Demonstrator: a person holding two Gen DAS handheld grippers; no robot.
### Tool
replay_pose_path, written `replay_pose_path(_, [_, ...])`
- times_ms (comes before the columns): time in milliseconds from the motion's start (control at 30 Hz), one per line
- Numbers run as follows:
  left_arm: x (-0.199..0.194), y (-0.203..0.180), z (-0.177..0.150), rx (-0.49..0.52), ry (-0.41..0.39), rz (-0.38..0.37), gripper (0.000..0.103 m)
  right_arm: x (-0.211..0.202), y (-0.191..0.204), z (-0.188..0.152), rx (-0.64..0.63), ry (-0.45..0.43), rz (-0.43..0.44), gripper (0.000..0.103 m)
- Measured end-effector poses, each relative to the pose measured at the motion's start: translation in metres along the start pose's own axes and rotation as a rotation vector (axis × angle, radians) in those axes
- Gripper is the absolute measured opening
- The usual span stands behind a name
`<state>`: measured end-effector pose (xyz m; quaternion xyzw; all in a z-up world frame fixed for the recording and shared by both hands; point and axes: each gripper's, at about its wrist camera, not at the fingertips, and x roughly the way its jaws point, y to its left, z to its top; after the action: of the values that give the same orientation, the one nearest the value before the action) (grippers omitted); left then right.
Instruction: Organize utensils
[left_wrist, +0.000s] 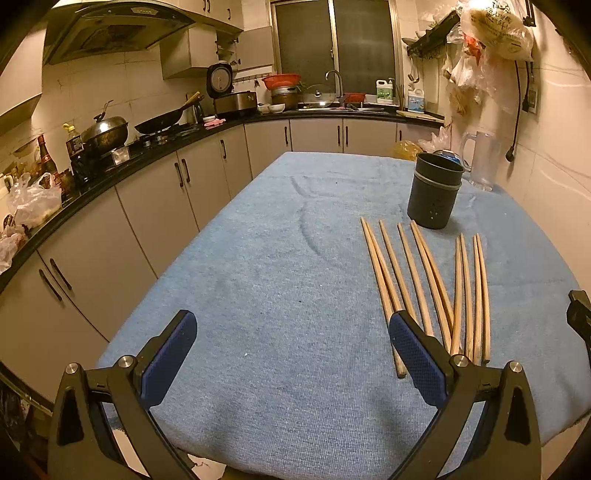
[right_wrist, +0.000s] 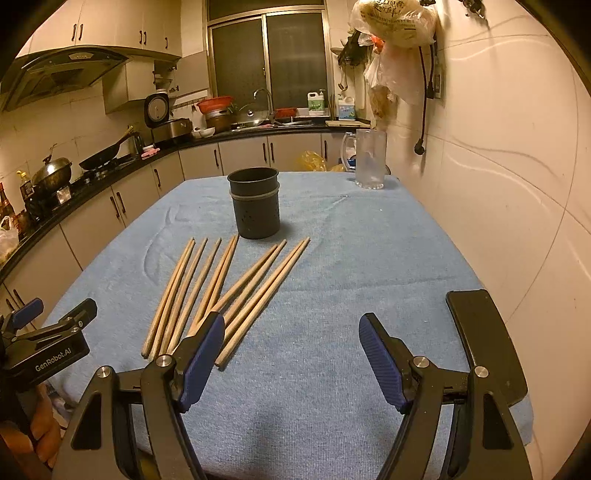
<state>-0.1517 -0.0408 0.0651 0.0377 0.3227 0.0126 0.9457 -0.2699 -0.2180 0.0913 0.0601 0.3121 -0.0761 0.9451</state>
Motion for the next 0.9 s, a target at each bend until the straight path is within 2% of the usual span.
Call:
replay_pose_path(733, [0.004,-0.003,-0.002,0.002,0.006,-0.002,0.103,0.006,-0.001,-0.003,0.011,0.026,0.007,0.079])
replay_pose_path(900, [0.01,-0.002,-0.004,-0.005,0.026,-0.024,0.103,0.011,-0.002,-0.002,0.013,0.044,0.017,0.078])
